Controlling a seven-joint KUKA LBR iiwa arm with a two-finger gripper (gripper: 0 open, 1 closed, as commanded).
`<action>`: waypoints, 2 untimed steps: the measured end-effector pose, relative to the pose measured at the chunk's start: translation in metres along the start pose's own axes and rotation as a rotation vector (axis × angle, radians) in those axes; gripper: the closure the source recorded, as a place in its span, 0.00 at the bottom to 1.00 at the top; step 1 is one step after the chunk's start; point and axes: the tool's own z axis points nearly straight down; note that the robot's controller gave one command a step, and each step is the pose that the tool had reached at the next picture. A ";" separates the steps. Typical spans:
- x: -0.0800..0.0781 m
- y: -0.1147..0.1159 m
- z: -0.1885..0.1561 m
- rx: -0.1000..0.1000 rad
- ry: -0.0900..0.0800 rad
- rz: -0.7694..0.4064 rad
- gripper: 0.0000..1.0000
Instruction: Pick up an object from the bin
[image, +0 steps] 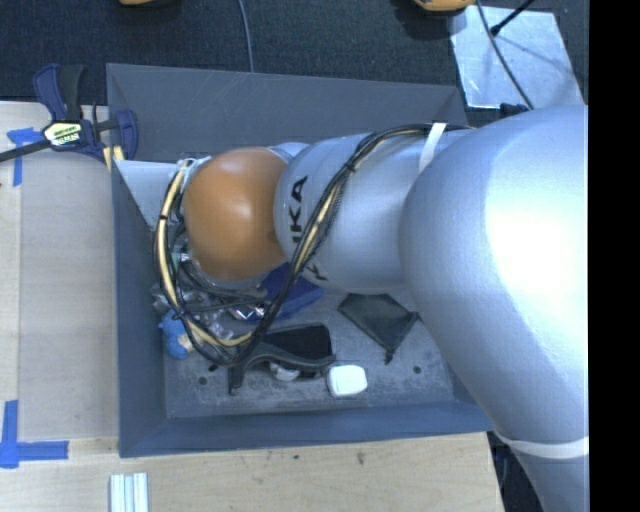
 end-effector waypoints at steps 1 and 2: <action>0.001 0.001 0.002 -0.002 0.003 -0.001 1.00; -0.003 -0.001 -0.101 0.001 0.001 0.002 1.00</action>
Offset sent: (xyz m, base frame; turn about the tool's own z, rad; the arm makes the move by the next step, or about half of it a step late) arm 0.0000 0.0000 0.0000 0.0000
